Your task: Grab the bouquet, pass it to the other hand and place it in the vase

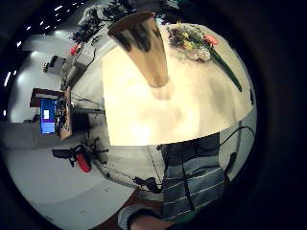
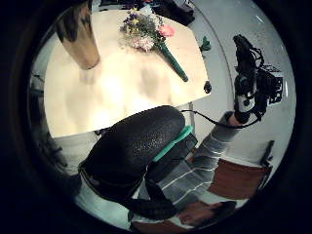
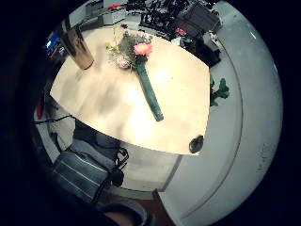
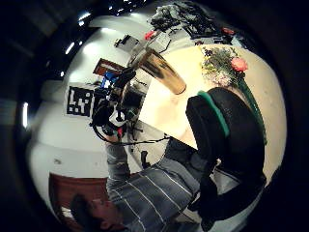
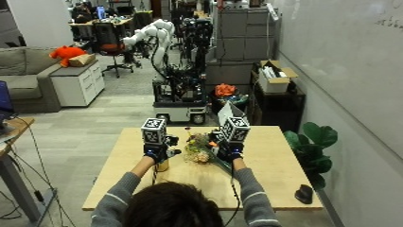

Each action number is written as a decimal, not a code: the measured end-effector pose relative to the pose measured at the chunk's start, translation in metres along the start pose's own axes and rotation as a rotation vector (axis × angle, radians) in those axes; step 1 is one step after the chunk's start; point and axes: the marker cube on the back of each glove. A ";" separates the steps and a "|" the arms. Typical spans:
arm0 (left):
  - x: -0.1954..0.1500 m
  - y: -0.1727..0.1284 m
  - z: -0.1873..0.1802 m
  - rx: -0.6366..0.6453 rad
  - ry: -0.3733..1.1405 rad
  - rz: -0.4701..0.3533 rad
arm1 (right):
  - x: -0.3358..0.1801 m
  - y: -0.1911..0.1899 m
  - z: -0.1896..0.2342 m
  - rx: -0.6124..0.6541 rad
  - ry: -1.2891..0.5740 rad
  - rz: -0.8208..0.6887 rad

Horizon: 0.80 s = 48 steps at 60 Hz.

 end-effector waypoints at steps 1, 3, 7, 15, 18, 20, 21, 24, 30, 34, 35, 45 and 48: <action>0.000 0.000 0.000 -0.001 0.000 -0.001 | 0.001 -0.001 0.000 -0.002 0.002 -0.002; 0.000 -0.001 0.000 -0.003 0.000 -0.004 | 0.004 -0.004 0.002 -0.011 0.011 -0.007; -0.006 -0.019 0.008 0.019 -0.015 0.000 | 0.004 -0.003 -0.001 -0.019 0.029 -0.006; 0.003 -0.013 0.002 0.018 -0.027 0.014 | -0.002 0.004 -0.014 -0.001 0.020 -0.012; 0.007 -0.012 0.001 0.020 -0.027 0.018 | -0.002 0.004 -0.016 0.004 0.015 -0.019; 0.007 -0.013 0.001 0.020 -0.028 0.022 | -0.002 0.005 -0.017 0.009 0.011 -0.023; 0.008 -0.013 0.002 0.020 -0.029 0.024 | -0.002 0.004 -0.017 0.011 0.009 -0.025; 0.011 -0.010 0.000 0.016 -0.024 0.029 | 0.002 0.000 -0.014 0.009 0.002 -0.021; 0.005 -0.029 0.012 0.017 -0.017 0.039 | 0.011 -0.006 -0.007 -0.021 0.004 -0.004; 0.002 -0.038 0.018 0.017 -0.015 0.030 | 0.021 -0.014 -0.001 -0.041 -0.001 0.020; 0.003 -0.034 0.016 0.011 -0.011 0.027 | 0.024 -0.016 0.001 -0.043 -0.002 0.025; 0.011 -0.020 0.004 -0.002 0.032 0.021 | 0.026 -0.015 -0.005 -0.038 0.008 0.064; 0.010 -0.023 0.007 -0.007 0.035 0.023 | 0.027 -0.015 -0.005 -0.036 0.020 0.073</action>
